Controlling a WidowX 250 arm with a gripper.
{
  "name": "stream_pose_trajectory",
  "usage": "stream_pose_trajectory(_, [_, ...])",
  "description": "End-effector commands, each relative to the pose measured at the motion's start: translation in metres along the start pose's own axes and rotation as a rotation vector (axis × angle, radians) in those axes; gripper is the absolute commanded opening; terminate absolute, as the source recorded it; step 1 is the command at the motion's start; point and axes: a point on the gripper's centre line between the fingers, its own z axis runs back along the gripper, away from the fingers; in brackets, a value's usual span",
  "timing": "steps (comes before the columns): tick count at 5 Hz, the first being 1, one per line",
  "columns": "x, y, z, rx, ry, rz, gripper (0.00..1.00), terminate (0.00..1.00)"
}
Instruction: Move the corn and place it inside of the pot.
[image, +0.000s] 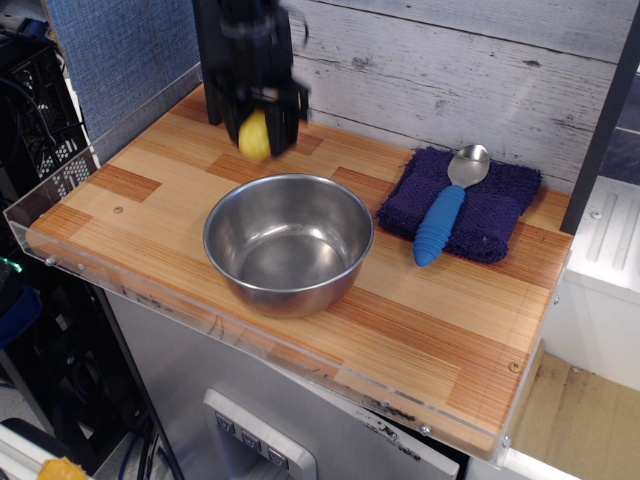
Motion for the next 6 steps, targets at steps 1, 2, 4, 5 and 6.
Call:
stream_pose_trajectory(1, [-0.032,-0.043,0.095,-0.03,-0.232,0.053,0.0,0.0])
stream_pose_trajectory(2, [-0.052,-0.08,0.081,-0.089,-0.159,-0.029,0.0,0.0])
stream_pose_trajectory(4, [-0.094,-0.096,0.032,-0.114,0.048,-0.043,0.0,0.0])
stream_pose_trajectory(5, [-0.103,-0.089,0.022,-0.104,0.1,-0.021,0.0,0.0])
stream_pose_trajectory(6, [-0.108,-0.086,0.017,-0.095,0.128,0.001,0.0,0.0])
